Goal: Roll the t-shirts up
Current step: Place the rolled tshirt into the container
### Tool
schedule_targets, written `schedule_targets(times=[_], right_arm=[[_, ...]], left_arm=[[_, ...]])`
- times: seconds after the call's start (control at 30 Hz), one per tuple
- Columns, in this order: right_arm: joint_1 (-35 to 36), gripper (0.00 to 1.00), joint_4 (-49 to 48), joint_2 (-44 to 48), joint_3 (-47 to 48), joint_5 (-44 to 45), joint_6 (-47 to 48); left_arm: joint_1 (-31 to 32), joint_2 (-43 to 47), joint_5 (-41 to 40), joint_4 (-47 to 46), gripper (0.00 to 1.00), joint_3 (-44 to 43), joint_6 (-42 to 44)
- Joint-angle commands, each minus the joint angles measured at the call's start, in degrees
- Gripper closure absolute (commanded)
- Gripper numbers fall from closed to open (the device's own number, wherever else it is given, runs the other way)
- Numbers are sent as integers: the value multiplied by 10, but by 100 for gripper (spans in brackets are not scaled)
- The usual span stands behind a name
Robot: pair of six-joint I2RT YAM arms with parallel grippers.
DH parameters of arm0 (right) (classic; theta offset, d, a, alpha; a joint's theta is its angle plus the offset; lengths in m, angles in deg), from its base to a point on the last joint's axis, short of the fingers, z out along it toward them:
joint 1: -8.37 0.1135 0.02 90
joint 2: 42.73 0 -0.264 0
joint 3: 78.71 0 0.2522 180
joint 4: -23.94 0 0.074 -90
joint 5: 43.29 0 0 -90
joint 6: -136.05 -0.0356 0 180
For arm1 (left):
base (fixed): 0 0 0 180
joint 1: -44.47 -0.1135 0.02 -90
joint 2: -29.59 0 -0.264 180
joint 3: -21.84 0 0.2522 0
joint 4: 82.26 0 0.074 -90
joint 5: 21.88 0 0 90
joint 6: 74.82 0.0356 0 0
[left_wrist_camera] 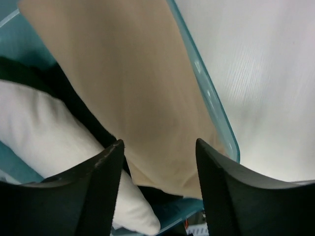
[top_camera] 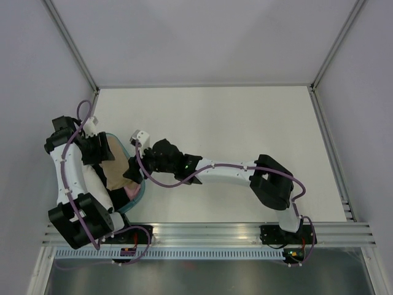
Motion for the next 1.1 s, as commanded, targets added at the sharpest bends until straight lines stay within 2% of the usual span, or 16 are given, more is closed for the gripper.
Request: schedule_targets(times=[0.0, 0.07, 0.17, 0.2, 0.33, 0.5, 0.63, 0.8, 0.87, 1.0, 1.07], right_arm=[[-23, 33, -19, 9, -32, -19, -61], [-34, 36, -24, 0, -34, -25, -87], [-54, 43, -44, -18, -35, -43, -129], [-59, 46, -50, -22, -34, -55, -140], [-70, 49, -73, -47, -28, -81, -151], [-71, 51, -88, -65, -28, -111, -162], [-70, 52, -90, -88, -18, -125, -174], [-70, 53, -91, -121, 5, -144, -207], [-70, 56, -94, -129, 9, -148, -214], [-70, 68, -100, -139, 13, -156, -227], [-70, 70, -100, -139, 15, -156, -235]], left_arm=[[-3, 48, -39, 108, 40, -15, 56], [-2, 74, -64, 129, 47, 6, 71], [-3, 101, -88, 135, 48, 58, 127], [-2, 109, -81, 137, 47, 69, 141], [0, 166, -29, 130, 33, 124, 212], [0, 204, -49, 115, 30, 187, 267], [2, 213, -84, 52, 28, 219, 268], [3, 207, -74, -10, 30, 231, 258], [7, 205, -37, -16, 32, 234, 259], [14, 207, 15, -18, 44, 239, 265], [16, 203, 16, -18, 51, 249, 270]])
